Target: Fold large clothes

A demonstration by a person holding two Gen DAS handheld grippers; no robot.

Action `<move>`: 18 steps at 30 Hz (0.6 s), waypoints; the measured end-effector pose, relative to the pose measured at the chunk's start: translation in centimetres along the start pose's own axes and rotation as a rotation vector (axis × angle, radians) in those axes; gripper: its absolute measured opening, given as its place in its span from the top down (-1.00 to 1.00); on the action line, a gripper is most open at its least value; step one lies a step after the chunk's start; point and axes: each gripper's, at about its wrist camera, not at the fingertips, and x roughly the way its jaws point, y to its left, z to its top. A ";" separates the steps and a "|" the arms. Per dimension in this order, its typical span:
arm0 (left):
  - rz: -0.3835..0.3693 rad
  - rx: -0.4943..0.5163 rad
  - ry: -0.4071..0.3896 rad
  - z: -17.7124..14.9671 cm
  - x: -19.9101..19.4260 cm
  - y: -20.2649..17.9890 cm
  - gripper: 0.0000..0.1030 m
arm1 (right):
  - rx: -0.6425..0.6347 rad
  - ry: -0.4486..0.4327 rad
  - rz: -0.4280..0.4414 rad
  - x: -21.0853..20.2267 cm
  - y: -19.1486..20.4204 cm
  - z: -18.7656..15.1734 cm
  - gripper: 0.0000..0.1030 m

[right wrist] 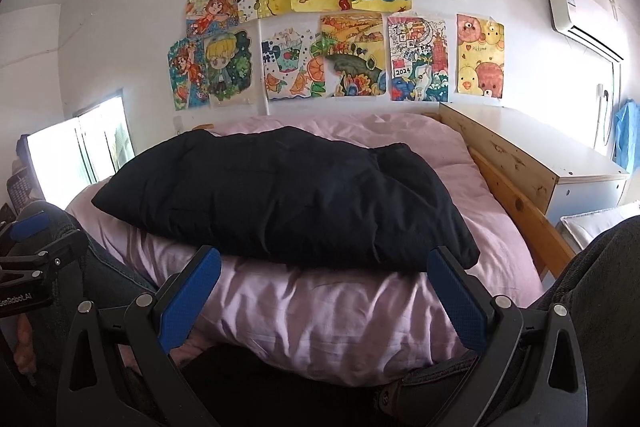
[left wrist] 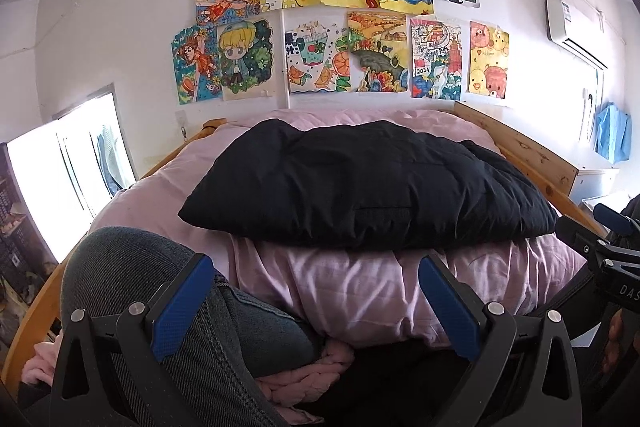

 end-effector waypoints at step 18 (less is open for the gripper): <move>0.003 -0.001 0.000 0.0 0.0 -0.3 -1.00 | 0.006 0.010 -0.002 0.4 0.2 0.0 -0.97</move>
